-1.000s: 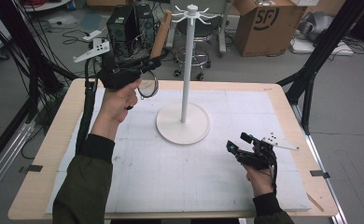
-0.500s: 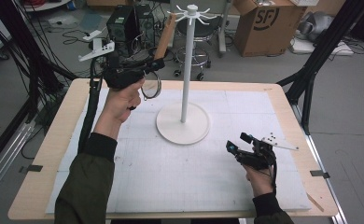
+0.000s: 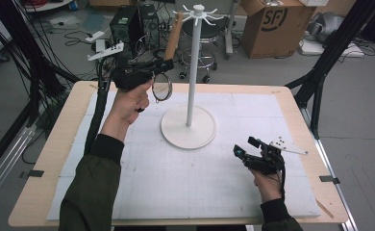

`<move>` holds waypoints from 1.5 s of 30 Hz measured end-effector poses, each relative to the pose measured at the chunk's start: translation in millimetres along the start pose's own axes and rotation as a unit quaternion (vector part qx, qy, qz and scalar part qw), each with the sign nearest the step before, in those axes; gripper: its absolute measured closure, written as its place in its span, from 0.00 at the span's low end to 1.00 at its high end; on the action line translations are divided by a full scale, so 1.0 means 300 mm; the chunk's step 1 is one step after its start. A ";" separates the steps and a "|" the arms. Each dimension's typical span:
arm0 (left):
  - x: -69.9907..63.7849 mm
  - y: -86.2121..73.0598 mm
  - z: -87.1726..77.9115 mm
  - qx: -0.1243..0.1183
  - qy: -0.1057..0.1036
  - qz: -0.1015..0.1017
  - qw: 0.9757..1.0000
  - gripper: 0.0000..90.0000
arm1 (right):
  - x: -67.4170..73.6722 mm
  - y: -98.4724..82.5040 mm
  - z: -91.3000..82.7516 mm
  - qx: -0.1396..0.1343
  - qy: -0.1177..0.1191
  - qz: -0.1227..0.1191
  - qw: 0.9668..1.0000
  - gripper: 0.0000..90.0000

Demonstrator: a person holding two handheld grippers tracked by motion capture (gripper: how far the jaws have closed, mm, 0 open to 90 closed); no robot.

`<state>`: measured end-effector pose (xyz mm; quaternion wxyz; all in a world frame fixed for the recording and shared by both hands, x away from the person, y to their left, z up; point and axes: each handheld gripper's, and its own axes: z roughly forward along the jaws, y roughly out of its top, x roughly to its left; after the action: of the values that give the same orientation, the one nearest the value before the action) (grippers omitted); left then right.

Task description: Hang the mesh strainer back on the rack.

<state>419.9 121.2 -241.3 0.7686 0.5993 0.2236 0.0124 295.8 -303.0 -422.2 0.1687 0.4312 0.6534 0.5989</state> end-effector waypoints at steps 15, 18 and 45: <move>0.015 -0.031 0.025 0.016 -0.017 -0.020 1.000 0.79 | -0.007 0.001 -0.015 -0.005 -0.003 0.005 1.000 0.17; 0.017 -0.034 0.027 0.015 -0.013 -0.029 0.999 0.78 | -0.004 0.000 -0.013 -0.005 -0.003 0.005 1.000 0.17; -0.017 -0.091 -0.048 0.062 0.042 0.043 0.996 0.41 | 0.004 -0.001 -0.015 -0.005 -0.005 0.000 1.000 0.17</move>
<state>403.3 125.2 -267.3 0.7190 0.6534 0.2300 0.0562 291.7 -304.9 -421.0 0.1741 0.4334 0.6495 0.6000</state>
